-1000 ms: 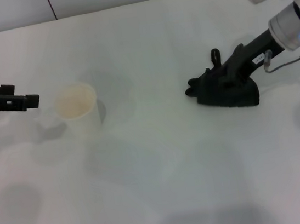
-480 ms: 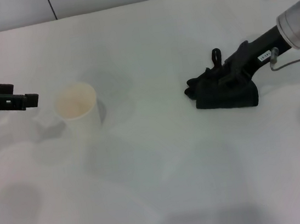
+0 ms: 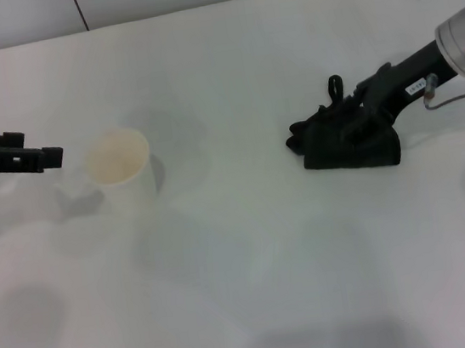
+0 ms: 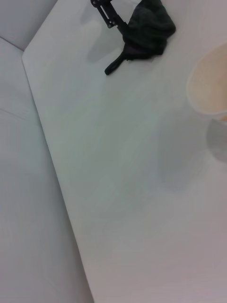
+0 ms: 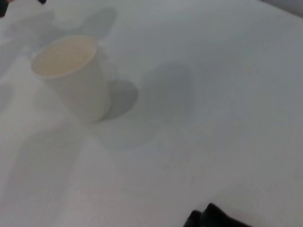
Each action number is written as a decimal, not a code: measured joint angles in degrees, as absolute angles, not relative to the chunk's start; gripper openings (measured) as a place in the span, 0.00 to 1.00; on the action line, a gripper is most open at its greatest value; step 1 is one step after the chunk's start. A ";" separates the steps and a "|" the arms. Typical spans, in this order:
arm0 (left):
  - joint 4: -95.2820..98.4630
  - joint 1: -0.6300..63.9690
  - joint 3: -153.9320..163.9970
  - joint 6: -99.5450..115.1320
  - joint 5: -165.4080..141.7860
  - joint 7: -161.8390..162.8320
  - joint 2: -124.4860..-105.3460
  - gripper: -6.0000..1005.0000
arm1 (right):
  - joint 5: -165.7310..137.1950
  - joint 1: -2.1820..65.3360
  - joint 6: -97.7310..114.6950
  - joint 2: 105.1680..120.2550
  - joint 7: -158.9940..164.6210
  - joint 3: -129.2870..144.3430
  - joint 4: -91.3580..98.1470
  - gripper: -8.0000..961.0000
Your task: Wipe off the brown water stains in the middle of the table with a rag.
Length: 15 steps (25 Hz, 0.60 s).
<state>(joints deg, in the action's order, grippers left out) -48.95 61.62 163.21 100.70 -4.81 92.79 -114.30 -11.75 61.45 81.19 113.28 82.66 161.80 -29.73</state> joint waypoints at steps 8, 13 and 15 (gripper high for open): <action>-49.00 61.62 163.22 101.14 -5.56 93.17 -114.27 0.89 | 2.96 57.71 90.71 112.21 76.19 161.84 -34.51 0.89; -48.97 61.66 163.21 104.05 -6.46 94.11 -113.90 0.89 | 5.53 54.35 92.72 111.42 74.93 161.87 -34.88 0.90; -49.09 61.71 163.22 106.52 -7.03 95.29 -113.75 0.89 | 6.01 53.22 92.71 111.38 75.01 161.84 -34.90 0.90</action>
